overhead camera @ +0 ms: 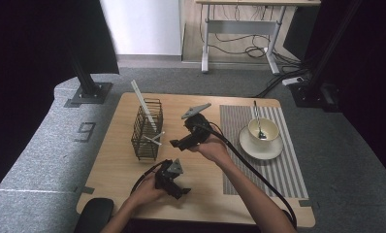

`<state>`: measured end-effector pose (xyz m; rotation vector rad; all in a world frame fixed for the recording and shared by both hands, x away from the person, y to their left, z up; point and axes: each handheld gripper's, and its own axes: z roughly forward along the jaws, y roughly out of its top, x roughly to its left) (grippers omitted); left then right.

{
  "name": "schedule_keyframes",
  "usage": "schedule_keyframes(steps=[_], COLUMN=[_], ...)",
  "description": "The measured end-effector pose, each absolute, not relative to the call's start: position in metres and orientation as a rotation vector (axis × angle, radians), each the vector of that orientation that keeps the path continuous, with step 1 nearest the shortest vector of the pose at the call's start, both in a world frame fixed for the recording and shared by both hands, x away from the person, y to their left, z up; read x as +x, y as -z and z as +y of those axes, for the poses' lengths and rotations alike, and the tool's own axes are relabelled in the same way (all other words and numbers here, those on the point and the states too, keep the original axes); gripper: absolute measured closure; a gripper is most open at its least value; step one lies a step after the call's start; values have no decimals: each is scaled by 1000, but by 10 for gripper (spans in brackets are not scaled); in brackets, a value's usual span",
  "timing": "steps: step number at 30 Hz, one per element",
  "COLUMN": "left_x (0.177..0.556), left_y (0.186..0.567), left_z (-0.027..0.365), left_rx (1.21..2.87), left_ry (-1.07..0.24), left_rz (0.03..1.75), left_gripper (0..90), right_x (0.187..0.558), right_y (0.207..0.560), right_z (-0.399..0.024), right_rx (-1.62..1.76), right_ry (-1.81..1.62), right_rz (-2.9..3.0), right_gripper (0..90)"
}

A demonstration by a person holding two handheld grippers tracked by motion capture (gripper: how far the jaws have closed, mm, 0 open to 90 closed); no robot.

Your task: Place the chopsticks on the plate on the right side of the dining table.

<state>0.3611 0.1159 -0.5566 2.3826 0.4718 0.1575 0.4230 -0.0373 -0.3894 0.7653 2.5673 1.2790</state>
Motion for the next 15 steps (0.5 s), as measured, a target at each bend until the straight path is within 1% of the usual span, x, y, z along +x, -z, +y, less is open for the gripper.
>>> schedule_keyframes(steps=[5, 6, 11, 13, 15], left_x=[361, 361, 361, 361, 361], left_y=[557, 557, 557, 557, 557], left_z=[116, 116, 116, 116, 116], left_rx=[2383, 2383, 2379, 2378, 2378], left_ry=[-157, -157, -157, -155, -155], left_rz=[468, 468, 473, 473, 474], left_gripper=[0, 0, 0, 0, 0], right_x=[427, 427, 429, 430, 430], right_y=[385, 383, 381, 380, 380], right_z=[-31, -27, -17, -11, -9], right_rx=[767, 752, 733, 716, 716], right_ry=[-1299, -1311, -1298, -1314, -1311], right_rz=[2571, 2570, 2585, 2582, 2582], right_gripper=[55, 72, 88, 117, 118])
